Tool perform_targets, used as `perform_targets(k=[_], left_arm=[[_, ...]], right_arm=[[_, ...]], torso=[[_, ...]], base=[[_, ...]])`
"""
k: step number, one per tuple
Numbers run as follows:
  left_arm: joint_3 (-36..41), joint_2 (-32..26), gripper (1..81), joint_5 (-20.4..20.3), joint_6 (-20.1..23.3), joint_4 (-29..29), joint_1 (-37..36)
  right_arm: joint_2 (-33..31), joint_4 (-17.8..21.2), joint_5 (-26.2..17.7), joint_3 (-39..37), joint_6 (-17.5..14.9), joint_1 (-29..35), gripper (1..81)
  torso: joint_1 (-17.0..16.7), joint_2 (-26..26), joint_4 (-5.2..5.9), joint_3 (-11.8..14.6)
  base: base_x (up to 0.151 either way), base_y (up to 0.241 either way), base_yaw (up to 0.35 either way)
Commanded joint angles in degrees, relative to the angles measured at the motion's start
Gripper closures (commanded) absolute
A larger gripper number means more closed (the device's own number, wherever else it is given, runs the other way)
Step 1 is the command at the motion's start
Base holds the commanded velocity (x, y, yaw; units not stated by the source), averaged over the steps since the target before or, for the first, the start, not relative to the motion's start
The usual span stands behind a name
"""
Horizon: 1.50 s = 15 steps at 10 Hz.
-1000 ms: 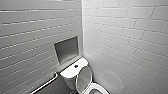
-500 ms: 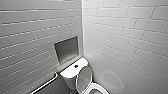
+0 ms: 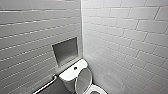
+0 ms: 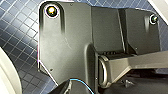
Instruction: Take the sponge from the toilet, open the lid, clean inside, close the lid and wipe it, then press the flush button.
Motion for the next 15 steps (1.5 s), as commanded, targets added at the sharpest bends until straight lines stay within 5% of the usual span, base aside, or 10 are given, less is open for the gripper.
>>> perform_targets(k=[1,6,8,13,14,15], left_arm=[[-0.13,-0.25,1.0,4.15,0.27,0.03,-1.55],[-0.04,-0.25,1.0,5.29,0.36,0.20,-1.37],[0.91,-1.03,1.0,9.25,0.53,0.82,-1.11],[4.79,-3.41,1.0,8.46,0.44,0.20,1.00],[4.70,-3.41,1.0,8.46,0.44,0.20,0.92],[4.70,-3.33,1.0,8.46,0.44,0.20,1.00]], right_arm=[[-0.08,0.77,-4.64,0.28,-0.05,0.87,81.1],[-1.23,1.39,-0.51,2.74,0.12,0.52,81.1],[-7.60,1.39,2.72,14.18,0.21,0.78,81.1],[-27.83,1.39,7.23,44.45,4.60,5.78,81.1],[-30.84,1.39,7.31,48.71,5.31,7.54,81.1],[-34.23,1.21,7.31,53.24,6.00,9.29,81.1]], torso=[[0.00,0.00,0.00,0.00],[0.04,0.07,0.00,0.00],[0.04,0.07,0.00,0.00],[0.04,0.07,0.00,0.00],[3.73,-5.68,0.00,-1.63],[3.93,-6.01,0.00,-4.16]], base=[[0.086,0.000,0.000],[0.016,0.000,0.000],[0.000,0.000,0.000],[0.000,0.000,0.000],[0.000,0.000,0.000],[0.000,0.000,0.000]])
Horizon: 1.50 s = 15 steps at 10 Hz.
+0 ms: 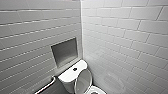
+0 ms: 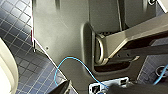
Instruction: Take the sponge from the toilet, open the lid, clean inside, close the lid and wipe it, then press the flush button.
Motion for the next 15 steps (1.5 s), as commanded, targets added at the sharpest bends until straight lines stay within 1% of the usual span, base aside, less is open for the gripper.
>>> perform_targets(k=[1,2,4,5,6,7,8,9,10,11,13,14,15], left_arm=[[0.14,-0.29,1.0,4.10,0.05,-0.20,-1.80],[0.14,-0.29,1.0,4.10,0.05,-0.20,-1.80],[0.14,-0.20,1.0,4.10,0.05,-0.29,-1.80],[0.14,-0.11,1.0,4.10,0.05,-0.38,-1.63],[0.14,-0.11,1.0,4.10,0.05,-0.38,-1.45],[0.14,-0.02,1.0,4.10,0.05,-0.38,-1.27],[0.14,-0.02,1.0,4.10,0.05,-0.38,-1.10],[0.14,0.06,1.0,4.10,0.05,-0.38,-1.01],[0.06,0.15,1.0,4.10,0.05,-0.38,-0.92],[0.06,0.32,1.0,4.10,0.05,-0.38,-0.75],[0.06,0.24,1.0,4.02,0.05,-0.29,-0.39],[0.06,0.15,1.0,4.02,0.05,-0.38,-0.31],[0.06,0.23,1.0,4.02,0.05,-0.38,-0.31]], right_arm=[[-14.32,0.69,-0.74,17.51,4.15,8.31,81.1],[-16.80,0.69,-0.56,18.94,5.37,10.41,81.1],[-19.80,0.78,-0.91,19.47,8.01,15.16,81.1],[-20.41,0.78,-1.35,19.47,8.81,17.63,81.1],[-20.77,0.86,-1.53,19.47,8.91,20.16,81.1],[-21.04,0.86,-1.53,19.39,9.26,22.12,81.1],[-21.12,0.86,-1.62,19.21,10.14,24.21,81.1],[-21.04,0.69,-1.70,19.30,11.01,25.89,81.1],[-20.95,0.69,-1.70,19.21,11.28,27.30,81.1],[-20.95,0.69,-1.70,19.03,11.63,28.80,81.1],[-20.33,0.60,-3.11,18.42,13.04,32.13,81.1],[-19.29,0.51,-4.24,17.63,13.47,33.36,81.1],[-18.32,0.60,-4.25,16.32,13.48,34.68,81.1]], torso=[[3.61,-5.56,0.00,-5.05],[4.55,-7.11,0.00,-6.34],[7.08,-11.17,0.00,-9.99],[8.48,-13.36,0.00,-6.73],[9.73,-15.22,0.00,-7.89],[10.77,-16.79,4.84,-8.26],[11.89,-18.59,5.60,-8.70],[12.88,-20.05,6.05,-8.88],[13.82,-21.49,7.22,-10.72],[15.00,-23.42,9.03,-11.04],[17.62,-27.66,13.01,-12.16],[15.28,-24.05,13.30,-14.70],[16.44,-25.95,13.05,-16.39]], base=[[0.000,0.000,0.000],[0.000,0.000,0.000],[0.000,0.000,0.000],[0.000,0.000,0.000],[0.000,0.000,0.000],[0.000,0.000,0.000],[0.000,0.000,0.000],[0.000,0.000,0.000],[0.000,0.000,0.000],[0.000,0.000,0.000],[0.000,0.000,0.000],[0.000,0.000,0.000],[0.000,0.000,0.000]])
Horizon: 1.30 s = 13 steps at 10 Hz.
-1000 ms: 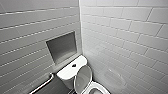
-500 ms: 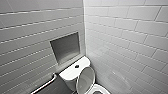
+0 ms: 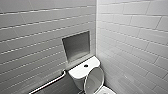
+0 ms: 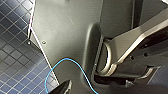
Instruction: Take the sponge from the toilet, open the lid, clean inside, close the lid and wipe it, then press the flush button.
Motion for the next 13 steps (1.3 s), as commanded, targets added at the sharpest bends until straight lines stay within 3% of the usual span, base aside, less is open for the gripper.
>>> perform_targets(k=[1,4,7,8,13], left_arm=[[-0.02,-0.47,1.0,4.52,0.05,-0.35,-1.05],[-0.02,-0.47,1.0,4.34,0.05,-0.35,-0.70],[-0.02,-0.38,1.0,3.81,0.05,-0.35,-0.08],[-0.02,-0.29,1.0,3.81,0.05,-0.35,-0.08],[-0.10,0.15,1.0,3.81,0.05,-0.35,0.10]], right_arm=[[-0.04,0.58,-3.19,-2.00,0.72,7.66,81.1],[2.68,0.66,-3.28,-4.28,0.81,11.96,81.1],[4.00,0.66,-3.28,-6.74,3.18,16.44,81.1],[4.09,0.66,-3.28,-7.09,4.05,18.29,81.1],[7.95,0.58,-3.63,-12.61,9.42,24.80,81.1]], torso=[[-0.02,0.02,1.65,-4.96],[0.50,-0.88,3.18,-10.13],[0.57,-0.88,4.56,-15.99],[0.57,-0.85,3.41,-14.43],[0.63,-0.81,3.80,-15.63]], base=[[0.000,0.000,0.000],[0.000,0.000,0.000],[0.000,0.000,0.000],[0.000,0.000,0.000],[0.000,0.000,0.000]])
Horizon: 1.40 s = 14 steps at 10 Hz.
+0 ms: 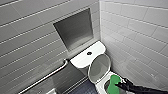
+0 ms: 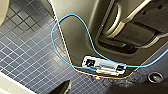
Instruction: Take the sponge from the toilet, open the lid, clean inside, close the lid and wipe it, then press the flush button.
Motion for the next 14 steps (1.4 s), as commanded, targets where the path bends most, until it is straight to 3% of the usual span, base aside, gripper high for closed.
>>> perform_targets(k=[1,5,6,11,14], left_arm=[[-0.32,-1.02,1.0,5.22,0.05,-0.35,1.15],[-0.41,-1.03,1.0,5.22,-0.03,-0.35,1.59],[-0.41,-0.94,1.0,5.22,-0.03,-0.35,1.67],[-0.41,-0.58,1.0,5.22,-0.03,-0.09,1.67],[-0.41,-0.58,1.0,5.22,-0.03,0.09,1.67]], right_arm=[[2.21,0.60,-1.76,-2.41,1.70,6.51,81.1],[7.65,0.60,-0.89,-11.19,7.05,8.52,81.1],[7.66,0.60,-0.71,-11.72,7.67,9.57,81.1],[8.44,-1.92,-1.41,-12.07,7.41,13.88,81.1],[12.14,-4.15,-1.68,-21.92,7.76,12.13,81.1]], torso=[[0.00,0.00,0.00,0.00],[0.00,0.00,0.00,-6.19],[0.00,0.00,0.00,-4.30],[0.05,0.06,0.00,-5.29],[0.05,0.09,0.00,-5.29]], base=[[0.000,0.000,0.000],[0.000,0.000,0.000],[0.000,0.000,0.000],[0.000,0.000,0.000],[0.000,0.000,0.000]])
